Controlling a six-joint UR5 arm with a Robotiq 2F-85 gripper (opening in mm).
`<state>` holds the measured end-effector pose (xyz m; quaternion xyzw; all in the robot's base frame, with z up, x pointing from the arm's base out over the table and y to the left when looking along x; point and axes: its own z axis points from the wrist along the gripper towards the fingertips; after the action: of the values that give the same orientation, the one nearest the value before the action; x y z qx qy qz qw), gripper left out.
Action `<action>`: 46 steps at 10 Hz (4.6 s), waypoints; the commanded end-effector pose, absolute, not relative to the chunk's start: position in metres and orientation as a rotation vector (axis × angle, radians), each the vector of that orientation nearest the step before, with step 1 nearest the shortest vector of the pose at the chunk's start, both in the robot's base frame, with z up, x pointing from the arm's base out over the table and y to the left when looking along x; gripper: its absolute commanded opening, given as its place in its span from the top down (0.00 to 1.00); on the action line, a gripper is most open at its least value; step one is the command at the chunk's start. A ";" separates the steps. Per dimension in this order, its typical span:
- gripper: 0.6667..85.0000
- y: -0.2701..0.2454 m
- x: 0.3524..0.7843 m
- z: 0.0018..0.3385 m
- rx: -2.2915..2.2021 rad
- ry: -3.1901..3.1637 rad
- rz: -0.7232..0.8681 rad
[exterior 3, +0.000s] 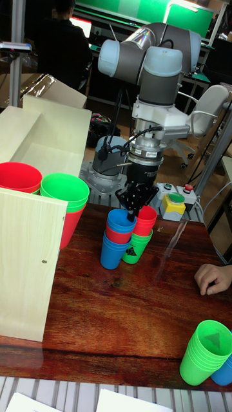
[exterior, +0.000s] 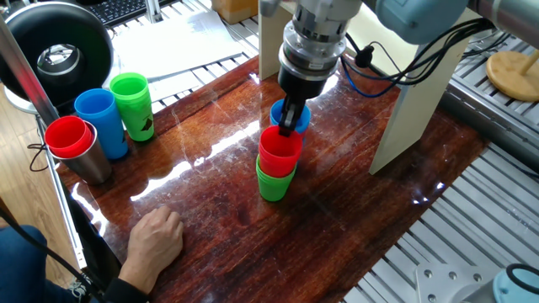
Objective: Take the cups off the shelf and stack them together
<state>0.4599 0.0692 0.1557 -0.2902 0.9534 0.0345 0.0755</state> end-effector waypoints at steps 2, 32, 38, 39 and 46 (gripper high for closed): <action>0.74 0.067 0.470 0.158 -0.914 2.820 0.085; 0.97 -0.051 0.511 0.370 0.169 3.089 -0.094; 0.71 -0.083 0.525 0.369 -0.003 3.106 -0.063; 0.71 -0.091 0.528 0.364 -0.003 3.098 -0.067; 0.75 -0.090 0.512 0.372 0.253 3.104 -0.072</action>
<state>0.5134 -0.0921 0.3698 0.0466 0.9985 -0.0276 0.0117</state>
